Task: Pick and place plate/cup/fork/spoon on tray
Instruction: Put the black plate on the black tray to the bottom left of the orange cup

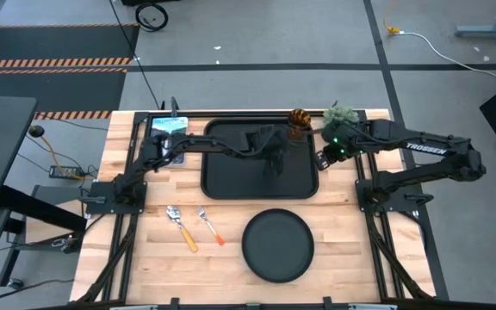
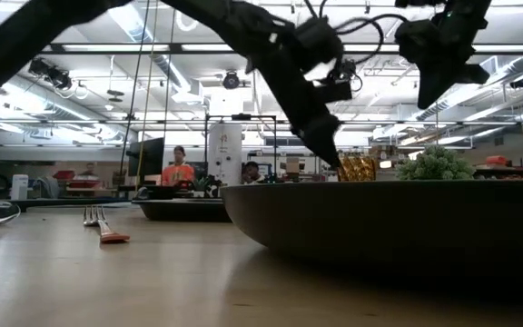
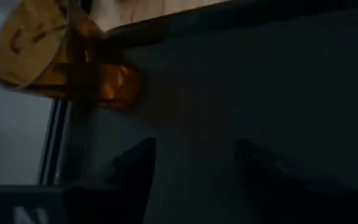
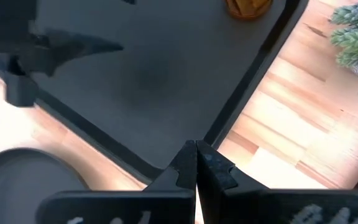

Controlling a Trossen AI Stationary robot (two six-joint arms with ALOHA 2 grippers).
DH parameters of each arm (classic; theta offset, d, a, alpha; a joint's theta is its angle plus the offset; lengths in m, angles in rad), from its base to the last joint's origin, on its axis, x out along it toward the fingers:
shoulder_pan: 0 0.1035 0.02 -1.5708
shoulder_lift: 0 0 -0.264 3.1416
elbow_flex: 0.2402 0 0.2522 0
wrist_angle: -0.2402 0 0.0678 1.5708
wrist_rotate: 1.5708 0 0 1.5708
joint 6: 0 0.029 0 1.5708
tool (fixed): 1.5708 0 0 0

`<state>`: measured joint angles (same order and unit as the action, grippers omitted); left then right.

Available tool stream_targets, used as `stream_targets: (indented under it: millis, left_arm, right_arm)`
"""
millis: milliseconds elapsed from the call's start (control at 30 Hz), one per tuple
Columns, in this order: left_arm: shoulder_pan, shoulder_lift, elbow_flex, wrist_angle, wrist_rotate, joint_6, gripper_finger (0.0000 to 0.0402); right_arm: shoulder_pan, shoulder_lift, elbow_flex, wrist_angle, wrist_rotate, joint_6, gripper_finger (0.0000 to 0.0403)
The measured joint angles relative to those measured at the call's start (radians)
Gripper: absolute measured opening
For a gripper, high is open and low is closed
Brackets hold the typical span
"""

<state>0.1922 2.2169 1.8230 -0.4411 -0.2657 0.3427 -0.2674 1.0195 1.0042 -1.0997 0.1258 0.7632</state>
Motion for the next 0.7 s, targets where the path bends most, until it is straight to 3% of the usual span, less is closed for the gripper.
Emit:
stream_targets:
  millis: [333,533,700]
  left_arm:
    - [-0.038,-0.328,-0.496,0.204,-0.046,-0.065,0.0135]
    - [-0.114,-0.523,-0.702,0.244,-0.045,-0.177,0.0121]
    - [-0.197,-0.672,-0.851,0.295,-0.044,-0.234,0.0121]
  right_arm:
    - [0.315,-0.028,-0.012,0.069,0.213,0.161,0.0005]
    - [0.464,0.030,-0.117,0.373,0.222,0.179,0.0003]
    - [0.559,0.131,-0.147,0.433,0.220,0.275,0.0002]
